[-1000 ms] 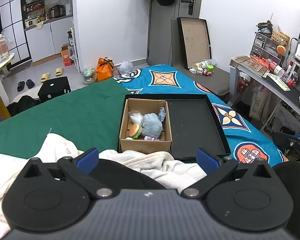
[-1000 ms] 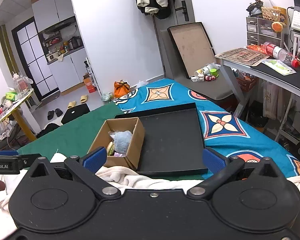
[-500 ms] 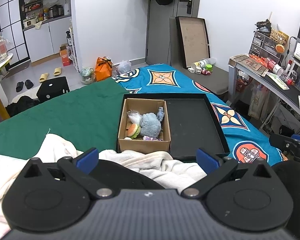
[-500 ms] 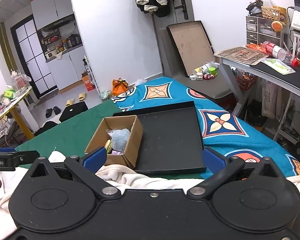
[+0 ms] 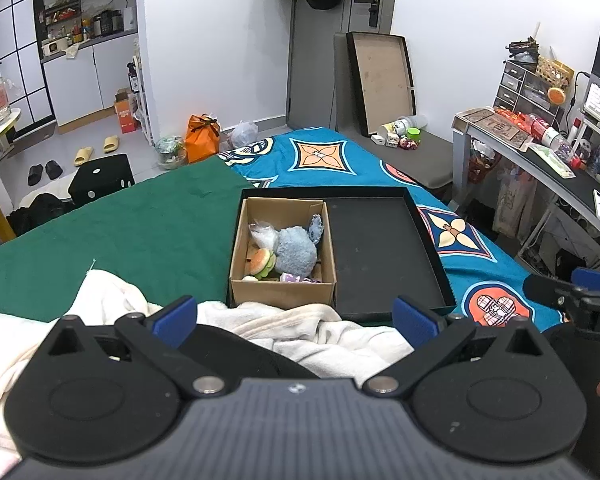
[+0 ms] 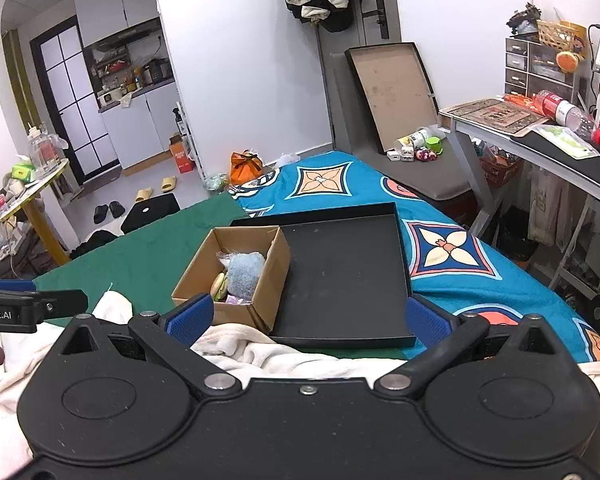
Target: Organize soft objects
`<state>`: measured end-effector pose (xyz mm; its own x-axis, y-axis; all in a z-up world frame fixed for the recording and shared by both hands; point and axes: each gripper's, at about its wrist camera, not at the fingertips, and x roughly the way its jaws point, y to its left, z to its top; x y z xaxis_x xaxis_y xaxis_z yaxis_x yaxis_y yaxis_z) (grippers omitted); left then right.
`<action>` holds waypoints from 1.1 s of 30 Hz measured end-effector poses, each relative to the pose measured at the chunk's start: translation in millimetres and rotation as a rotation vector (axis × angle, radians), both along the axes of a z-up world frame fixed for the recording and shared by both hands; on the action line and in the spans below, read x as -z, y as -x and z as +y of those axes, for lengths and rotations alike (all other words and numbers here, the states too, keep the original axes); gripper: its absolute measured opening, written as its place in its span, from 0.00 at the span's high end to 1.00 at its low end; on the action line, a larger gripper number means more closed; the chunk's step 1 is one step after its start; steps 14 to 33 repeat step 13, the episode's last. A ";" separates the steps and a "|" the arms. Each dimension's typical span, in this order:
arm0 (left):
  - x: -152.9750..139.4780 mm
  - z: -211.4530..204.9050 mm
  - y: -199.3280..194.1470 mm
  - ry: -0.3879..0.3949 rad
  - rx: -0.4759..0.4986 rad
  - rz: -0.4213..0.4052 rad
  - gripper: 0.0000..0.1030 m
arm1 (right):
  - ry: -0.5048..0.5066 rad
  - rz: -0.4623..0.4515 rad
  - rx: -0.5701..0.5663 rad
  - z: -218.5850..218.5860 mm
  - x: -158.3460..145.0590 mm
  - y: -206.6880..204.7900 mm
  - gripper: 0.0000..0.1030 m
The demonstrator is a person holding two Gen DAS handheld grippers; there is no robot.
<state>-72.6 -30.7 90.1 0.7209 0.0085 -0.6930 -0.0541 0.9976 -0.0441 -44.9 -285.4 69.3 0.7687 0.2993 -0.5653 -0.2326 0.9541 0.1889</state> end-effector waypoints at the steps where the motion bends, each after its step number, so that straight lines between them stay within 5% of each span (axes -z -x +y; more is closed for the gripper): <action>1: 0.1 -0.2 0.1 0.001 0.000 0.001 0.00 | -0.002 0.002 -0.003 0.6 0.9 -0.3 0.00; 33: 16.8 -0.2 -22.6 -0.018 0.003 0.040 0.00 | 0.024 0.006 0.008 4.5 12.5 -12.0 0.00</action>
